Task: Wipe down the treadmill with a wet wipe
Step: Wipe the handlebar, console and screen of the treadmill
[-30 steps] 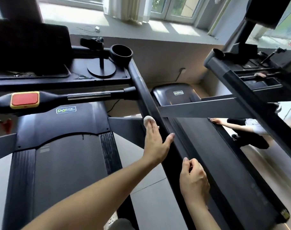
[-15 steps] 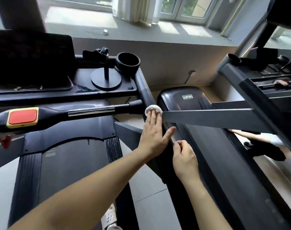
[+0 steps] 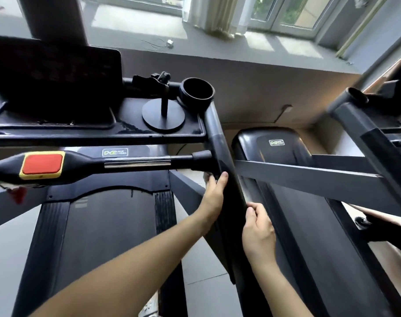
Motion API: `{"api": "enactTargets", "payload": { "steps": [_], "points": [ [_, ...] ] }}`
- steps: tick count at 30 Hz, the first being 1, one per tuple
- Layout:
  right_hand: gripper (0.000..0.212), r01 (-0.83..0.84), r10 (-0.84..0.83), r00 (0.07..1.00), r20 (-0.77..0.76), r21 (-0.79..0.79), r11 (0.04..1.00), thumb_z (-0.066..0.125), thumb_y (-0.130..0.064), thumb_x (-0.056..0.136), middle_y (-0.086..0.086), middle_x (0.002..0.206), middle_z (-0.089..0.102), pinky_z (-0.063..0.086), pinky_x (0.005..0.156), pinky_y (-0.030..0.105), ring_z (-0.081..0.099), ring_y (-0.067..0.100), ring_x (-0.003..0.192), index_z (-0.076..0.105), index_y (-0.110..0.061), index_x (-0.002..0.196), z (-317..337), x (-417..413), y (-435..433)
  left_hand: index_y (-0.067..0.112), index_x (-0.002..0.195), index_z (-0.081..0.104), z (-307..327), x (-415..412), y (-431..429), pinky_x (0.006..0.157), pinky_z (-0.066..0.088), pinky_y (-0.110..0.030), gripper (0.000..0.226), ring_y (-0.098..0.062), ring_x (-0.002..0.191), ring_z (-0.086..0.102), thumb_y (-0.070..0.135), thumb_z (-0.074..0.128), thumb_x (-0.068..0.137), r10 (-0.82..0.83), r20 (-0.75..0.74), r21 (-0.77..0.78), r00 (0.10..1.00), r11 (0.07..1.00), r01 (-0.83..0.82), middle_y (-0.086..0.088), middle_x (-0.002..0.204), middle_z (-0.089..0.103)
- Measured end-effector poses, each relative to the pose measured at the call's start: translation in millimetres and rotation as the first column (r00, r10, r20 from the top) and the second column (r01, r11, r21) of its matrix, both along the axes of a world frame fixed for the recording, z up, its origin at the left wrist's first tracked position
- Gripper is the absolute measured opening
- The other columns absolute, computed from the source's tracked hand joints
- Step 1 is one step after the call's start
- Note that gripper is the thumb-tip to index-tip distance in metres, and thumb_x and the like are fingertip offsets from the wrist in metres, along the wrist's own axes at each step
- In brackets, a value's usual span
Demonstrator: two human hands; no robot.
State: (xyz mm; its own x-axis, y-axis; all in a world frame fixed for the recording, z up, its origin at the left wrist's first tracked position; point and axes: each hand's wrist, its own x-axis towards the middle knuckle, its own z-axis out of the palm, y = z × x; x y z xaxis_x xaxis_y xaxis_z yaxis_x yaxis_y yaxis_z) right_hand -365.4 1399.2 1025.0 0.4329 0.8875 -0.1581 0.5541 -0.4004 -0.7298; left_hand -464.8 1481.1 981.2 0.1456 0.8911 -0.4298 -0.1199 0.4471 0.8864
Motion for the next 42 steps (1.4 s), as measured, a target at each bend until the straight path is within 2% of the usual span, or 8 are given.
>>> {"api": "enactTargets", "payload": {
  "steps": [8,12,18,25,31,36,38,42],
  "points": [
    [0.025,-0.046,0.046,0.999,0.025,0.005,0.999,0.041,-0.025,0.107,-0.010,0.106,0.067,0.041,0.084,0.031,0.060,0.013,0.101,0.064,-0.026,0.117,0,0,-5,0.027,0.163,-0.013,-13,11,-60,0.130,-0.001,-0.036,0.100,0.007,0.152,-0.016,0.069,0.043,0.091,-0.061,-0.091,0.226,0.994,0.971,0.081,0.016,0.168,-0.020],
    [0.029,-0.002,0.002,1.000,0.003,0.001,1.000,0.042,-0.024,0.108,-0.009,0.110,0.071,0.043,0.087,0.030,0.062,0.013,0.105,0.068,-0.024,0.120,2,0,-5,0.017,0.162,-0.012,-12,-4,-25,0.125,-0.013,-0.025,0.085,-0.003,0.152,-0.027,0.063,0.029,0.104,-0.032,-0.524,0.491,0.851,0.805,0.333,0.006,0.166,-0.029],
    [0.031,0.057,-0.056,0.997,0.045,-0.022,0.998,0.043,-0.027,0.107,-0.004,0.108,0.072,0.042,0.084,0.031,0.061,0.016,0.100,0.070,-0.020,0.120,3,-3,-2,0.004,0.163,0.003,-1,-29,38,0.128,-0.008,-0.040,0.106,-0.020,0.159,-0.010,0.080,-0.009,0.090,0.081,-0.858,0.416,0.507,0.689,0.593,-0.014,0.171,-0.003],
    [0.034,0.089,-0.087,0.993,0.085,-0.020,0.996,0.045,-0.028,0.107,0.000,0.122,0.072,0.047,0.099,0.037,0.063,0.021,0.115,0.068,-0.018,0.129,2,-11,-3,-0.008,0.152,0.021,28,-17,93,0.124,0.020,-0.044,0.107,-0.036,0.144,0.030,0.079,0.040,0.091,0.093,-0.867,0.327,0.489,0.846,0.421,-0.024,0.151,0.035],
    [0.036,0.059,-0.056,0.993,0.100,-0.033,0.998,0.046,-0.027,0.106,0.002,0.131,0.069,0.044,0.106,0.037,0.060,0.023,0.124,0.065,-0.016,0.135,7,-11,-5,0.002,0.146,0.046,-3,-66,59,0.124,0.025,-0.045,0.085,-0.031,0.142,0.041,0.064,0.019,0.096,0.238,-0.912,0.407,0.333,0.619,0.671,-0.017,0.148,0.048],
    [0.037,-0.027,0.038,0.987,0.157,-0.073,0.997,0.051,-0.027,0.104,0.000,0.127,0.069,0.044,0.102,0.033,0.060,0.021,0.121,0.061,-0.015,0.138,11,-10,-6,0.016,0.107,0.072,-4,-114,85,0.088,0.051,-0.038,0.027,-0.026,0.094,0.066,0.030,0.051,0.098,0.301,-0.807,0.591,0.508,0.425,0.686,-0.002,0.103,0.070],
    [0.033,-0.046,0.063,0.979,0.192,-0.091,0.995,0.051,-0.030,0.103,-0.002,0.115,0.071,0.046,0.093,0.032,0.061,0.019,0.108,0.063,-0.016,0.131,12,-11,-3,0.023,0.093,0.077,5,-118,97,0.079,0.051,-0.033,0.010,-0.022,0.086,0.068,0.025,0.068,0.093,0.280,-0.759,0.642,0.588,0.474,0.603,0.005,0.093,0.074],
    [0.032,-0.046,0.072,0.965,0.252,-0.109,0.993,0.050,-0.035,0.102,-0.001,0.112,0.068,0.048,0.092,0.036,0.061,0.020,0.106,0.062,-0.016,0.125,10,-17,-1,0.021,0.087,0.065,18,-99,115,0.074,0.038,-0.029,0.012,-0.021,0.089,0.059,0.030,0.071,0.089,0.170,-0.803,0.539,0.571,0.616,0.575,0.006,0.087,0.064]
  ]
}}
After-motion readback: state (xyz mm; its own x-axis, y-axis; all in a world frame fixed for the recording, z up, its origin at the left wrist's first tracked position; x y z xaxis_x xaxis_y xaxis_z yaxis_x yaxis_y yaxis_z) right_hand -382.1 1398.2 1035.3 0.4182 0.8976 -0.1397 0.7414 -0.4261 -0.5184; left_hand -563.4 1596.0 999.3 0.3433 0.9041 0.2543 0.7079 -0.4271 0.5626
